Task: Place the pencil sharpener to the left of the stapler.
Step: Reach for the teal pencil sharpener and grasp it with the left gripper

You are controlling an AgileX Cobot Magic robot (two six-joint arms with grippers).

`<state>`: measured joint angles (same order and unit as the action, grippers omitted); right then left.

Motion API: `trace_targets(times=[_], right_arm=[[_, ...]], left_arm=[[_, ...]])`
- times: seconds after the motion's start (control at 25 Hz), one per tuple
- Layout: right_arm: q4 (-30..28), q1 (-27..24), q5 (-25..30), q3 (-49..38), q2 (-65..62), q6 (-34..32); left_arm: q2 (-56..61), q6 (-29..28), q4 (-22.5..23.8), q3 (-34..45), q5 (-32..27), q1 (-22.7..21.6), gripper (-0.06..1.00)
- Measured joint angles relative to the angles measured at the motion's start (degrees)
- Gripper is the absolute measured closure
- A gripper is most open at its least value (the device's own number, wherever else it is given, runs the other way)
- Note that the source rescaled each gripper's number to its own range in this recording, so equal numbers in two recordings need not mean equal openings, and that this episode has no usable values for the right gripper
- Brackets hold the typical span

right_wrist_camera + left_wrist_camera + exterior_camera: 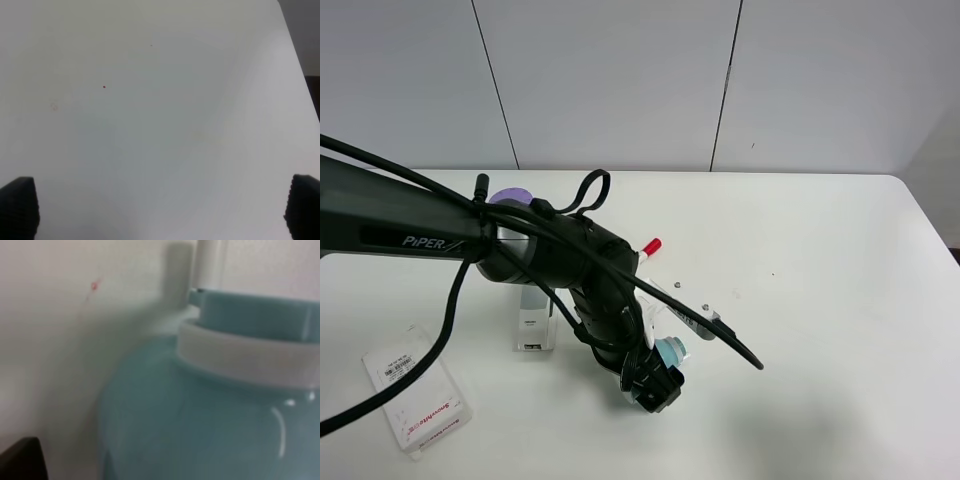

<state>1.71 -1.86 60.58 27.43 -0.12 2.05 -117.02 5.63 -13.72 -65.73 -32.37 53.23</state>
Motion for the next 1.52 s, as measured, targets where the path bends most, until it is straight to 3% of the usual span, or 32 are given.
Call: trace_targets(times=[0.16,0.64,1.52], right_arm=[[0.0,0.0,0.0,0.0,0.0,0.0],[0.0,0.0,0.0,0.0,0.0,0.0],[0.0,0.0,0.0,0.0,0.0,0.0]], left_arm=[[0.0,0.0,-0.1,0.0,0.1,0.0,0.18],[0.0,-0.2,-2.0,0.0,0.9,0.0,0.91],[1.1,-0.2,-1.5,0.0,2.6,0.0,0.93]])
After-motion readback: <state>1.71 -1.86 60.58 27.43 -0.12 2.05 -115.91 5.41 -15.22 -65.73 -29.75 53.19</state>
